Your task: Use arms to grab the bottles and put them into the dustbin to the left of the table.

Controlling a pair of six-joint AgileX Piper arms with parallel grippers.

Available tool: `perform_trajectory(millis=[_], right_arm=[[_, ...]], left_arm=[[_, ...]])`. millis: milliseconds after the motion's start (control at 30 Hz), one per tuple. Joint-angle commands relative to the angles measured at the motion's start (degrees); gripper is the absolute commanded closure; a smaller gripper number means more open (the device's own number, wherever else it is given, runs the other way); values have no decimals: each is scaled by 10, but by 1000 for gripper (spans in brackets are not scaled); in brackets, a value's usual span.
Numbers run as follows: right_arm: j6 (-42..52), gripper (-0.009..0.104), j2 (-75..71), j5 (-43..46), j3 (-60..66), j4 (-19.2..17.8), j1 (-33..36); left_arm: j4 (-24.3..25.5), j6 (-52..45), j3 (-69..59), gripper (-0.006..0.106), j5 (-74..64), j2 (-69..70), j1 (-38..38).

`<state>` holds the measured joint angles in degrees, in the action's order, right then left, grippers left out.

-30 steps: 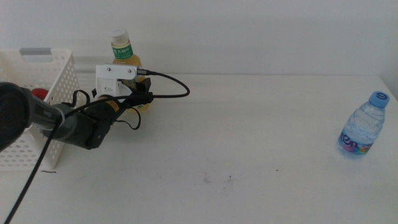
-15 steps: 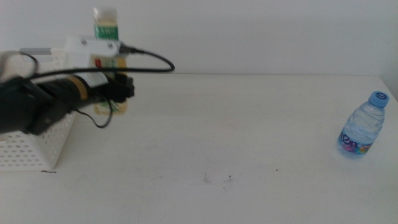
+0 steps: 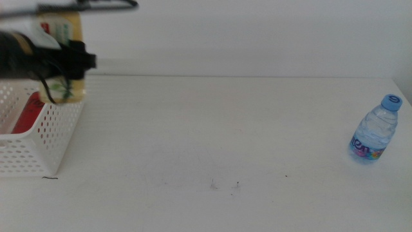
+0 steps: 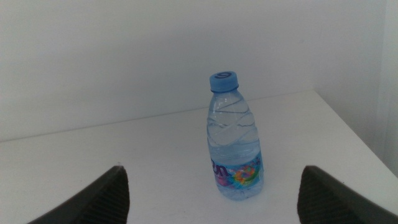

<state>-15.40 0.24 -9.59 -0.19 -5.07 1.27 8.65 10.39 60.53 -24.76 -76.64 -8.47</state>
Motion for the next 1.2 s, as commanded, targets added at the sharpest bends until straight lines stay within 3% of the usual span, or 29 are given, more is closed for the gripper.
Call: perform_trajectory(millis=[0, 67, 133, 433, 900, 1033, 1167], right_arm=[[1, 9, -2, 5, 2, -3, -3], [1, 9, -2, 5, 2, -3, -3], [1, 9, -2, 5, 2, -3, -3], [1, 9, -2, 5, 2, -3, -3], [1, 9, -2, 5, 2, -3, -3], [1, 9, -2, 5, 2, -3, -3], [1, 9, -2, 5, 2, -3, -3]], left_arm=[[-157, -175, 74, 102, -58, 1, 37], [-250, -285, 130, 102, -128, -17, 89], [-280, -315, 195, 102, -205, -47, 139], [-268, -351, 378, 102, -449, -203, 263], [-267, -387, 382, 101, -452, -334, 292], [-263, -391, 382, 91, -452, -366, 291], [-266, -391, 382, 63, -452, -385, 290]])
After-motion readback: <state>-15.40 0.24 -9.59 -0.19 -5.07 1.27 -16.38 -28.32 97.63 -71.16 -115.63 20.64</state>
